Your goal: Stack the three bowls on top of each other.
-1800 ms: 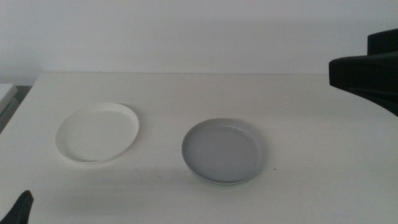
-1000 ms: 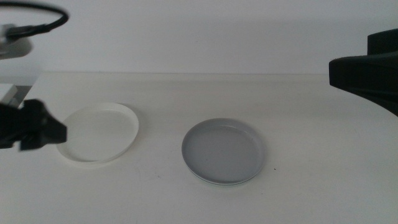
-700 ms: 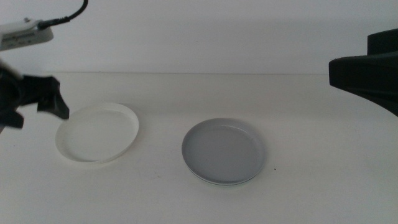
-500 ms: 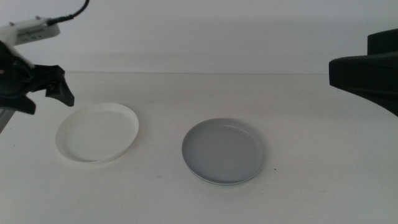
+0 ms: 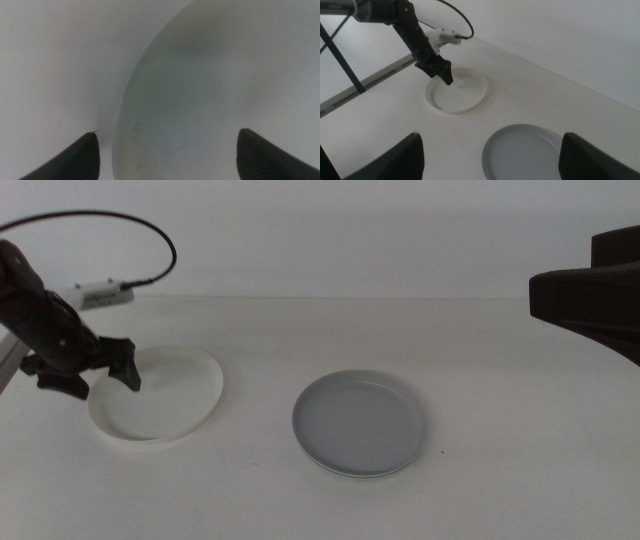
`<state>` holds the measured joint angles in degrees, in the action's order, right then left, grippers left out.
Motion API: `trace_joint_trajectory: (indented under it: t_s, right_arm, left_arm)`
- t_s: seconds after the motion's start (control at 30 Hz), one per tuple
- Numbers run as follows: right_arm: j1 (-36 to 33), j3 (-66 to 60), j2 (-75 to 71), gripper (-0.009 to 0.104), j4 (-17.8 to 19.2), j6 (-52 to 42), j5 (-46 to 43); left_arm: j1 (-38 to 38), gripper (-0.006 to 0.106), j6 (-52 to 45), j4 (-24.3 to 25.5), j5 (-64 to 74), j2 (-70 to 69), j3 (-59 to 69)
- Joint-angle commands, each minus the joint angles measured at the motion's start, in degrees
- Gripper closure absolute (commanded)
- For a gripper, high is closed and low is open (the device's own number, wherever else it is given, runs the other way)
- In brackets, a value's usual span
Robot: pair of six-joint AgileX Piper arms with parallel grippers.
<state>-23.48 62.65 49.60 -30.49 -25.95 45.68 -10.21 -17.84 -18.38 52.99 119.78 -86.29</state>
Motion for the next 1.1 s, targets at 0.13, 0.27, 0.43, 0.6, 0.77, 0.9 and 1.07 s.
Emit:
trace_joint_trajectory:
  t_s: [0.13,0.27,0.43,0.6,0.77,0.9,1.07]
  right_arm:
    - [-0.18,-0.32,-0.09,0.002,-0.06,-0.66,-0.64]
    - [-0.18,-0.32,-0.09,0.002,-0.06,-0.66,-0.64]
    - [-0.18,-0.32,-0.09,0.002,-0.06,-0.66,-0.64]
    - [-0.18,-0.32,-0.09,0.002,-0.06,-0.66,-0.64]
    - [-0.18,-0.32,-0.09,0.002,-0.06,-0.66,-0.64]
    - [-0.18,-0.32,-0.09,0.002,-0.06,-0.66,-0.64]
    - [-0.18,-0.32,-0.09,0.002,-0.06,-0.66,-0.64]
  left_arm:
    - [-0.22,0.008,1.61,1.26,-2.11,2.96,-0.81]
    - [-0.22,0.020,1.61,0.66,-1.45,3.85,-0.81]
    - [-0.22,0.068,3.08,0.55,-1.32,3.85,-0.83]
    - [-0.22,0.102,5.31,3.41,9.02,1.59,-5.11]
    - [1.89,0.102,6.81,-2.87,15.05,-6.42,-11.12]
    - [9.75,0.102,7.65,-6.62,16.92,-8.62,-13.24]
    - [22.55,0.102,10.34,-6.34,13.45,-6.83,-13.37]
